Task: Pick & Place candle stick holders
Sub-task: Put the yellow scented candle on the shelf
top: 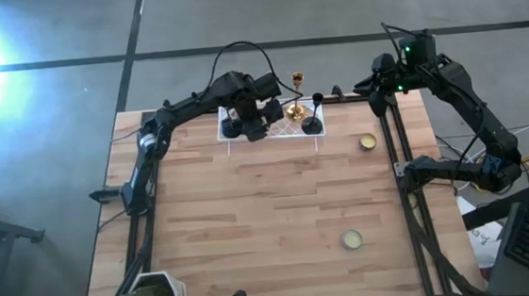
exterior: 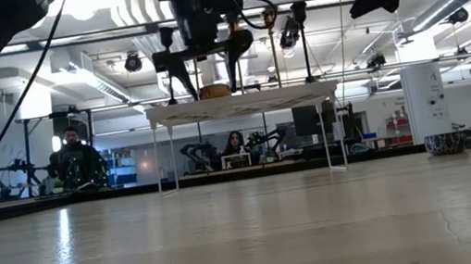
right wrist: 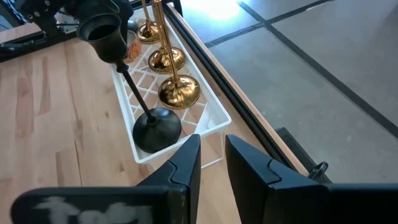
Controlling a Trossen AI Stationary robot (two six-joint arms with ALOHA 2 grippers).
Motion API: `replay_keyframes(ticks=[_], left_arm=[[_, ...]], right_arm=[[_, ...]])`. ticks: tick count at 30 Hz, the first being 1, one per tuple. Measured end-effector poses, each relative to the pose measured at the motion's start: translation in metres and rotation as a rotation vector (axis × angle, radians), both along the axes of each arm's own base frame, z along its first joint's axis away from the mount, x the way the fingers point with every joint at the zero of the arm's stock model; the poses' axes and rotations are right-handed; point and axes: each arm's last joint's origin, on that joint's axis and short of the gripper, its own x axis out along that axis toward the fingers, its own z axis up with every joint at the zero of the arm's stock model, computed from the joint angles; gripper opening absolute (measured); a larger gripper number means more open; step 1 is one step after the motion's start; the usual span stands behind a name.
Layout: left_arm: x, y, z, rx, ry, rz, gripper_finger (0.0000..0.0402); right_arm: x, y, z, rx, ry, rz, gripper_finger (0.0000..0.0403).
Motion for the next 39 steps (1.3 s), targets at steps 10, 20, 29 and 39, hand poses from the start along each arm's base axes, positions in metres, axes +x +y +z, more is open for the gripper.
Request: replay_keyframes(ticks=[10,20,29,39], left_arm=[[-0.005,-0.008,0.015,0.033,-0.036,0.023,0.0346],[-0.001,-0.042,0.033,0.12,-0.082,0.034,0.0343],[-0.025,-0.098,0.099,-0.24,-0.453,0.33,0.0314],[-0.05,-0.111,0.145,-0.844,-0.632,0.93,0.0151]], right_arm=[[0.0,0.0,0.0,0.0,0.0,0.0,0.0086],[0.0,0.0,0.0,0.0,0.0,0.0,0.0085],[0.0,0.0,0.0,0.0,0.0,0.0,0.0069],[0.0,0.0,0.0,0.0,0.0,0.0,0.008]])
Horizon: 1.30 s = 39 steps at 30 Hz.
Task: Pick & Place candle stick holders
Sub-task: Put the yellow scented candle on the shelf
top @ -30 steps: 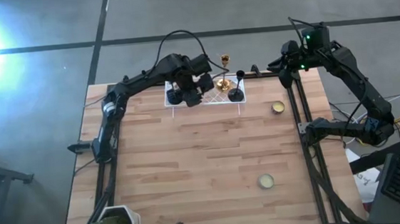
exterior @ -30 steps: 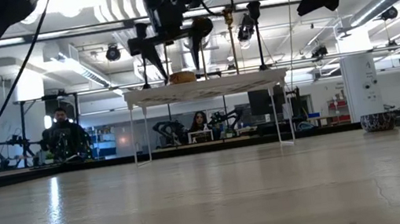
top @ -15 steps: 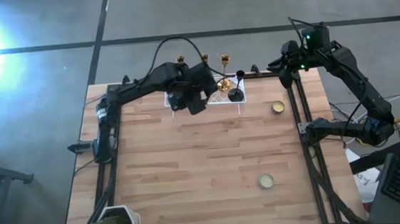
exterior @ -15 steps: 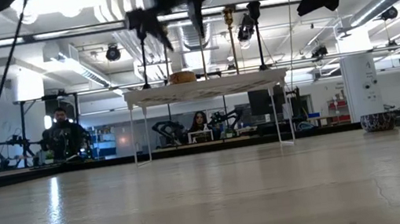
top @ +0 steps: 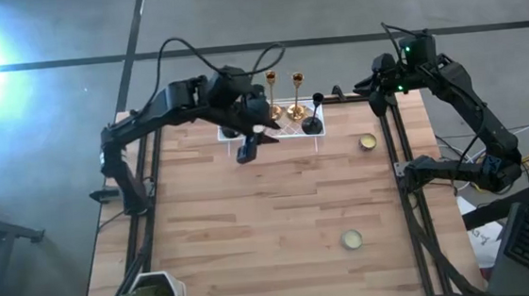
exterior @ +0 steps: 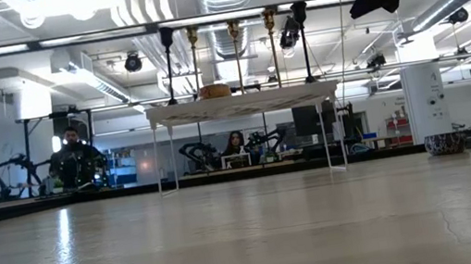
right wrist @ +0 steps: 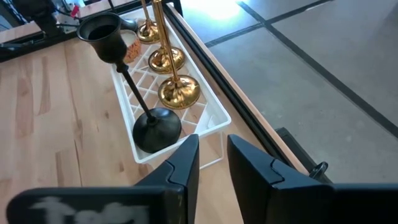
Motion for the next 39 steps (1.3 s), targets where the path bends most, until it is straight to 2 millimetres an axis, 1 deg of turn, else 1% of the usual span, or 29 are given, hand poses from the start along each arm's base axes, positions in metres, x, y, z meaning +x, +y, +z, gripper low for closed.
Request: replay_keyframes(ticks=[2,5,8,11,13,16,20,22,26,30,33,37,39], left_arm=[[-0.004,-0.003,0.003,-0.022,-0.002,0.006,0.0108],[-0.013,-0.008,0.011,-0.049,-0.036,-0.039,0.005],[-0.021,-0.012,0.02,-0.138,-0.079,-0.087,0.001],[-0.033,-0.02,0.024,-0.153,-0.077,-0.218,0.0009],[-0.039,-0.031,0.024,-0.136,-0.096,-0.328,0.0019],[-0.046,-0.048,0.019,-0.109,-0.134,-0.398,0.0029],[-0.058,-0.065,-0.001,-0.068,-0.192,-0.336,0.0031],[-0.07,-0.07,-0.011,-0.06,-0.246,-0.275,0.003],[-0.104,-0.076,-0.034,-0.064,-0.418,-0.223,0.0031],[-0.135,-0.074,-0.067,-0.065,-0.544,-0.166,0.0031],[-0.153,-0.07,-0.096,-0.042,-0.601,-0.095,0.003],[-0.166,-0.066,-0.136,-0.001,-0.63,0.001,0.0033],[-0.171,-0.065,-0.154,0.032,-0.642,0.029,0.0033]], right_arm=[[0.0,0.0,0.0,0.0,0.0,0.0,0.0083],[0.0,0.0,0.0,0.0,0.0,0.0,0.0087],[0.0,0.0,0.0,0.0,0.0,0.0,0.0091],[0.0,0.0,0.0,0.0,0.0,0.0,0.009],[0.0,0.0,0.0,0.0,0.0,0.0,0.0087],[0.0,0.0,0.0,0.0,0.0,0.0,0.0081],[0.0,0.0,0.0,0.0,0.0,0.0,0.0073],[0.0,0.0,0.0,0.001,0.0,0.0,0.007],[0.0,0.0,0.0,0.0,0.0,0.0,0.0068],[0.0,0.0,0.0,0.001,0.0,0.0,0.0075],[0.0,0.0,0.0,0.027,-0.012,-0.018,0.008],[0.0,0.001,-0.002,0.148,-0.038,-0.088,0.0084],[-0.002,0.008,-0.008,0.214,0.017,-0.076,0.0081]])
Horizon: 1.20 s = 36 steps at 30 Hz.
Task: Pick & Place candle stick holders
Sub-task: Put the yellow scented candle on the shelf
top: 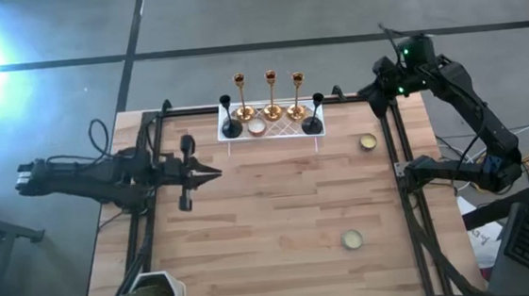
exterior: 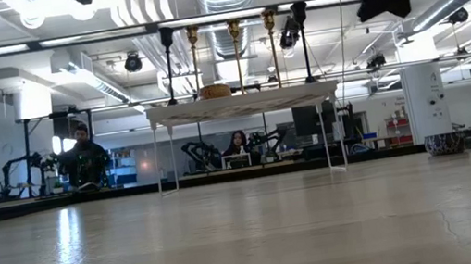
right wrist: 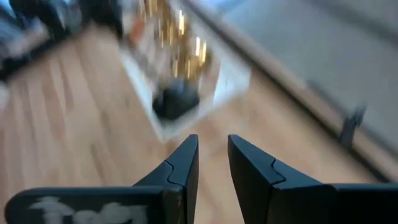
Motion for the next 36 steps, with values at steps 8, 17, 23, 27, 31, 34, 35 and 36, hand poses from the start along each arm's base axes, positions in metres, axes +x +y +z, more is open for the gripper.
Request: replay_keyframes(ticks=[8,17,23,27,31,34,35,36], left_arm=[[-0.014,0.002,-0.061,0.003,-0.019,0.017,0.0034],[-0.028,0.003,-0.105,-0.014,-0.022,0.014,0.0034],[-0.034,0.006,-0.127,-0.007,0.0,0.039,0.0034],[-0.037,0.006,-0.141,-0.017,0.01,0.043,0.0034],[-0.039,0.007,-0.148,-0.024,0.028,0.045,0.0034],[-0.039,0.007,-0.15,-0.023,0.042,0.06,0.0034],[-0.039,0.007,-0.15,-0.018,0.046,0.065,0.0034],[-0.039,0.007,-0.15,-0.007,0.046,0.071,0.0034]], right_arm=[[-0.017,0.027,-0.014,0.211,0.22,-0.09,0.0056],[-0.024,0.053,-0.039,0.291,0.197,-0.066,0.005],[-0.027,0.057,-0.082,0.381,0.332,-0.121,0.007],[-0.025,0.052,-0.1,0.368,0.363,-0.152,0.0083],[-0.021,0.046,-0.11,0.344,0.352,-0.151,0.0095],[-0.018,0.04,-0.116,0.356,0.382,-0.128,0.011],[-0.017,0.038,-0.118,0.364,0.396,-0.118,0.0117],[-0.015,0.035,-0.121,0.376,0.409,-0.11,0.0124]])
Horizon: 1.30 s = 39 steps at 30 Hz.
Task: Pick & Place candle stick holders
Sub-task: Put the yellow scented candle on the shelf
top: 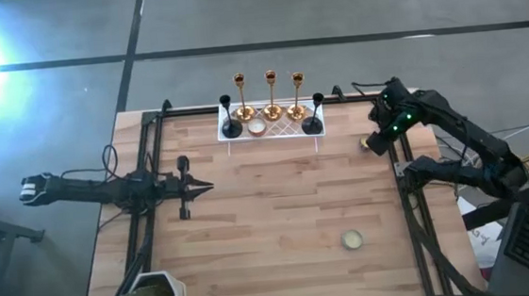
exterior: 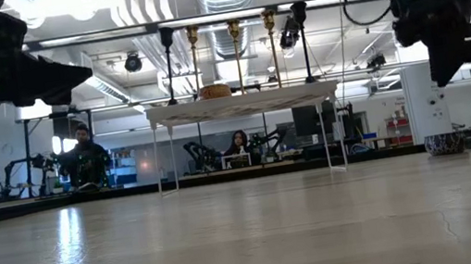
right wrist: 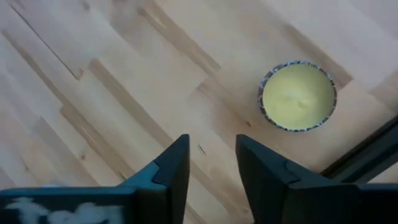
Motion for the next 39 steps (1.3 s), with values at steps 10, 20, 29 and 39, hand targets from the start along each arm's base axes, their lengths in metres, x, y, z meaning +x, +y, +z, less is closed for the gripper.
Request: replay_keyframes(ticks=[10,20,29,39], left_arm=[[0.0,0.0,-0.005,0.098,0.057,0.0,0.0034],[0.0,0.0,-0.006,0.097,0.064,-0.001,0.0034],[0.0,0.0,-0.006,0.097,0.065,-0.001,0.0034],[0.0,0.0,-0.007,0.138,0.073,-0.002,0.0034]], right_arm=[[0.016,-0.025,-0.033,0.172,0.103,0.128,0.023],[0.031,-0.035,-0.017,0.095,0.068,0.184,0.0225],[0.017,-0.005,0.046,-0.441,0.31,0.052,0.0152],[0.003,0.015,0.086,-0.556,0.179,0.063,0.0152]])
